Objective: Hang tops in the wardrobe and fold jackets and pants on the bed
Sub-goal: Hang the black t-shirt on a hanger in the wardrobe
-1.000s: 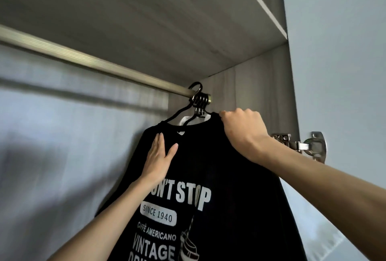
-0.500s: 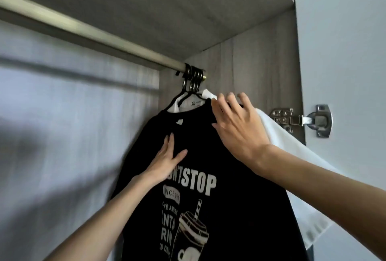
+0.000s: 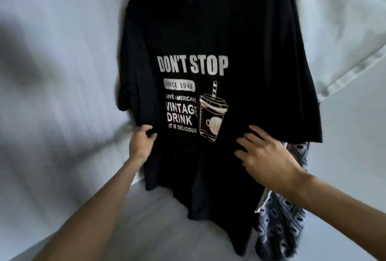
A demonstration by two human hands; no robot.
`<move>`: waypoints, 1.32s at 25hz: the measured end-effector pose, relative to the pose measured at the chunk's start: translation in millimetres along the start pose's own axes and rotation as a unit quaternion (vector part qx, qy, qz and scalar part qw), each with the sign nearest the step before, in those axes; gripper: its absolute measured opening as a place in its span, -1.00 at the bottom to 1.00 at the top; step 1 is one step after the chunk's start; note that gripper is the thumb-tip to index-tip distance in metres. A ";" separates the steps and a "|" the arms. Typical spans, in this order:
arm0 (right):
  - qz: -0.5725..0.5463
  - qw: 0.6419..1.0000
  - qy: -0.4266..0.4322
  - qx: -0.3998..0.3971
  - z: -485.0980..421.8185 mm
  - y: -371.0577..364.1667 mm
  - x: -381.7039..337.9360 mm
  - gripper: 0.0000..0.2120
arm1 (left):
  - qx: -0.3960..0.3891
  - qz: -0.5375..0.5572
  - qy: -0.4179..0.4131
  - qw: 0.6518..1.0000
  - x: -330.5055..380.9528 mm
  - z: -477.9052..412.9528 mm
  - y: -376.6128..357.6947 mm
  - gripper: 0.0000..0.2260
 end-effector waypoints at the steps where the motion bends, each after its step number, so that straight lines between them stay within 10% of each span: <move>1: -0.027 0.999 -0.024 0.039 6.0 -2.1 -13.4 -0.83 | 0.051 0.047 0.036 0.997 -15.6 1.8 -0.3 -0.65; 5: -0.192 0.943 -0.237 0.130 47.4 -12.9 -53.6 -0.76 | -0.090 0.255 0.206 0.941 -60.1 14.7 -27.8 -0.72; 9: -0.295 0.871 -0.385 0.074 76.3 -34.2 -77.7 -0.61 | -0.102 0.225 0.205 0.947 -79.9 13.1 -44.2 -0.76; 20: -0.281 0.880 -0.384 0.005 91.5 -53.0 -103.9 -0.84 | -0.180 0.160 0.236 0.941 -96.2 20.6 -54.2 -0.51; 25: -0.263 0.886 -0.380 -0.049 96.5 -72.2 -115.0 -0.79 | -0.152 0.226 0.284 0.919 -101.7 24.4 -59.8 -0.86; 29: -0.400 0.832 -0.382 0.039 116.7 -75.9 -118.7 -0.75 | -0.090 0.208 0.332 0.916 -133.1 16.2 -53.7 -0.64; 33: -0.388 0.851 -0.348 -0.059 135.0 -86.1 -127.1 -0.65 | -0.090 0.214 0.374 0.898 -108.4 35.3 -50.3 -0.22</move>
Point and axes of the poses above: each hand's wrist, its own z-axis away from the middle knuckle, its own y-axis out of the back of the hand, x = y × z, the point moved 3 cm from there along -z, towards the middle knuckle, and after that the axes turned 10 degrees about y, right-handed, at the moved point
